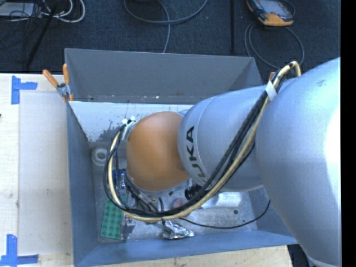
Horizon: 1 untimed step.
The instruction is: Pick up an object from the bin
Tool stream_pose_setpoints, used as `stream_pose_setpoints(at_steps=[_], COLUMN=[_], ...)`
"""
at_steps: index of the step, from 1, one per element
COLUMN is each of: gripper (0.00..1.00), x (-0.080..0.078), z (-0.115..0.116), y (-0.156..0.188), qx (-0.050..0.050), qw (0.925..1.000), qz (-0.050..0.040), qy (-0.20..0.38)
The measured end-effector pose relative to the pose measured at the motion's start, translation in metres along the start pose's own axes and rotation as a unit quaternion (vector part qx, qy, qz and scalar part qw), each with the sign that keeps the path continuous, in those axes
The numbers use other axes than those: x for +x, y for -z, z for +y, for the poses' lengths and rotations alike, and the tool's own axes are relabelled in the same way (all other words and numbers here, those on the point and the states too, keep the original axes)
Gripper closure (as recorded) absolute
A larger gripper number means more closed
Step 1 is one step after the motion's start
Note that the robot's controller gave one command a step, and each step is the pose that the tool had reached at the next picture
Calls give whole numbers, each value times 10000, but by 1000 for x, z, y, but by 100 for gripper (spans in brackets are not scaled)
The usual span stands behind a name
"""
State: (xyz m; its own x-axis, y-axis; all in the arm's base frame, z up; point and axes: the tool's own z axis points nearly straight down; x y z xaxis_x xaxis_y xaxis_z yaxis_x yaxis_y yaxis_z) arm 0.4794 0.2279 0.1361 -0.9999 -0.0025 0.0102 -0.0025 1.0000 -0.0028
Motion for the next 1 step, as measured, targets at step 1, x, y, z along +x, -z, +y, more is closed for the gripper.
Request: stream_pose_setpoints(at_steps=[1], gripper=[0], x=[-3], z=[-6], y=[-56], qx=[-19], qw=[9992], qz=[-58], qy=[-393])
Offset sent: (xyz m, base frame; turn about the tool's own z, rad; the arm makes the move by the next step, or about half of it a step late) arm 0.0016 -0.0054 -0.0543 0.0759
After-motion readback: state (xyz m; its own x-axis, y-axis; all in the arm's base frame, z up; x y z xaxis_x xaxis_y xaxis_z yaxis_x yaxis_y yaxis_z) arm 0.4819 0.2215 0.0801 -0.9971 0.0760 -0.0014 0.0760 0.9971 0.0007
